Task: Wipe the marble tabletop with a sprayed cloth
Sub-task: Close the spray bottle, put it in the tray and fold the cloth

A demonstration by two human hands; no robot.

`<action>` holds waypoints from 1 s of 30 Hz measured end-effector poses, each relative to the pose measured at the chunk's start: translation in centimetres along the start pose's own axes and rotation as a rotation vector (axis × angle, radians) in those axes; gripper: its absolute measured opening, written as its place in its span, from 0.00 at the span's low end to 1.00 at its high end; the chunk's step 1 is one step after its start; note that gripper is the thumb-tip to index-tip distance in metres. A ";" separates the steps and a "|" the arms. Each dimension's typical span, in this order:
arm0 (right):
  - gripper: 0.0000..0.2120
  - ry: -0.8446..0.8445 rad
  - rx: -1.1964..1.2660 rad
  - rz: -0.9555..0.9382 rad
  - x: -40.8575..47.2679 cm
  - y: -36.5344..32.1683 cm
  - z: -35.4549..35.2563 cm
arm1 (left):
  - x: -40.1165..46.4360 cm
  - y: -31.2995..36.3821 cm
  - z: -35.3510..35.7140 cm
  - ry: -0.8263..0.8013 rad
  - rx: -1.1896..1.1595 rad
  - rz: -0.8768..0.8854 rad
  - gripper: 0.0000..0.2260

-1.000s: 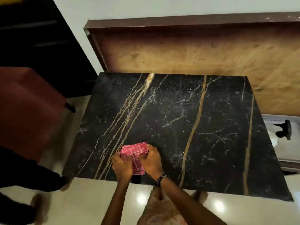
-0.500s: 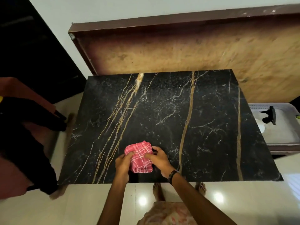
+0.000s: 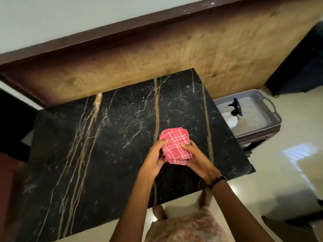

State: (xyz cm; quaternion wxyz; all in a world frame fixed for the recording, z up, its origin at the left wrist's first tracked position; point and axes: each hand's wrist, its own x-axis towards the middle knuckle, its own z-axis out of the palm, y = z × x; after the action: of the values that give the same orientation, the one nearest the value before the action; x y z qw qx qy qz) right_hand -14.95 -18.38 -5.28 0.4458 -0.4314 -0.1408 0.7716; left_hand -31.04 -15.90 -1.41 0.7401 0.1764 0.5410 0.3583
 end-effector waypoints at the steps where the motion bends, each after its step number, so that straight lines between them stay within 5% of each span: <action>1: 0.25 0.027 -0.008 -0.036 -0.2 -1.4 -1.1 | 0.7 -0.1 1.5 -0.017 0.036 0.013 0.09; 11: 0.27 0.385 -0.176 -0.236 -2.6 -17.7 -18.4 | 10.4 -6.0 22.9 -0.131 0.136 -0.035 0.16; 17: 0.22 0.439 -0.345 -0.256 -0.9 -24.1 -28.6 | 15.7 -11.2 32.8 -0.143 0.237 -0.059 0.19; 21: 0.15 0.467 -0.435 -0.218 2.7 -25.6 -32.7 | 19.2 -13.4 36.3 -0.139 0.354 -0.112 0.13; 30: 0.17 0.517 -0.558 -0.123 12.0 -24.8 -39.5 | 28.7 -17.1 38.1 -0.051 0.470 -0.138 0.18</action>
State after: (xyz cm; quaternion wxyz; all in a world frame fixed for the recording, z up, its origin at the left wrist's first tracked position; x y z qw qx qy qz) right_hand 27.61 -1.33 -20.12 0.3776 -0.7071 -0.2541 0.5411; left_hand 14.61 -2.02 -18.48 0.7150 0.3152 0.6014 0.1667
